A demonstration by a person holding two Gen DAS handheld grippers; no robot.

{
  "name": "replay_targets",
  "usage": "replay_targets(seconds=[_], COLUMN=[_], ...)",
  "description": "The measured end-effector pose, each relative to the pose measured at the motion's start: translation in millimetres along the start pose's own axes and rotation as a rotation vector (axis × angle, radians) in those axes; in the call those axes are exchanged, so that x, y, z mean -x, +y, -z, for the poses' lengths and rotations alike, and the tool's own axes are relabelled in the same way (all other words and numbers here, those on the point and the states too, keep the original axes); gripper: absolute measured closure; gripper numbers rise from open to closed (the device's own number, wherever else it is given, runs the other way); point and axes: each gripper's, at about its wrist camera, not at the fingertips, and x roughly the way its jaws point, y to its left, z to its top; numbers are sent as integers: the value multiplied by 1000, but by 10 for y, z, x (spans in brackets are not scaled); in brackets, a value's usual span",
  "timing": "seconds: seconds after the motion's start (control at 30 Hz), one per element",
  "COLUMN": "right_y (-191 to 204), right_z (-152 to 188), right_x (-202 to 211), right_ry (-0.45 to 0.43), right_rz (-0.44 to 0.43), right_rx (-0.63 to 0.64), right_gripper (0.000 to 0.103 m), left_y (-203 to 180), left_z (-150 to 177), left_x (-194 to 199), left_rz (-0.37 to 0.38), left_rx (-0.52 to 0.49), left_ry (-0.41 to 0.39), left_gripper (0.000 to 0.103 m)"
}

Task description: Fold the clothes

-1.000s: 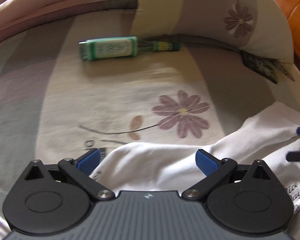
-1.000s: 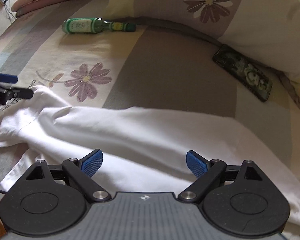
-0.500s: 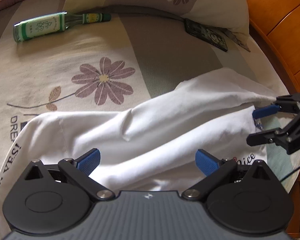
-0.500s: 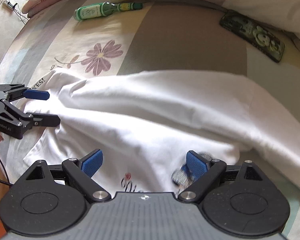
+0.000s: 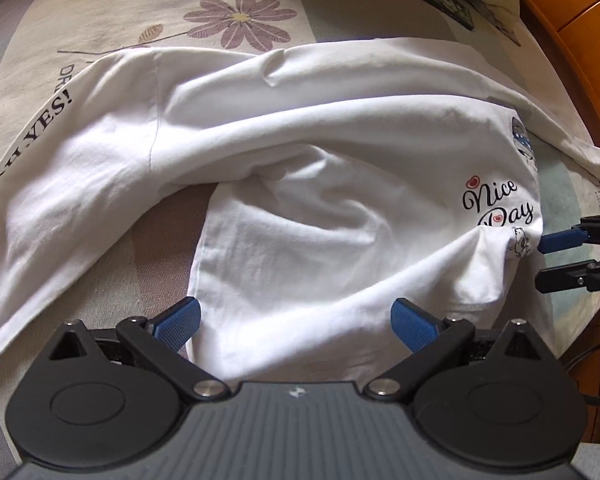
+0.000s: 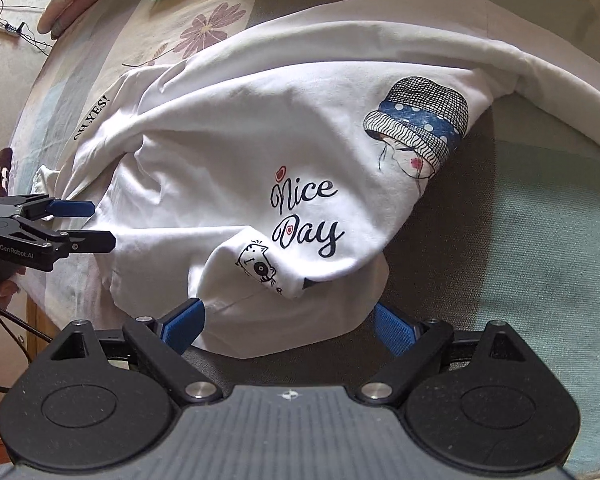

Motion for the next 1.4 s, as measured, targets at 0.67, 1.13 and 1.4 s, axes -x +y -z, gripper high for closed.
replay_targets(seconds=[0.67, 1.13, 1.4], right_y=[314, 268, 302], right_z=[-405, 234, 11], right_x=[38, -453, -83], right_ry=[-154, 133, 62], right_rz=[-139, -209, -164], right_rx=[312, 159, 217], right_gripper=[9, 2, 3], left_y=[-239, -344, -296], left_z=[-326, 541, 212], left_x=[-201, -309, -14], left_rz=[194, 207, 133], left_rx=[-136, -37, -99], left_ry=[-84, 184, 106], left_gripper=[3, 1, 4])
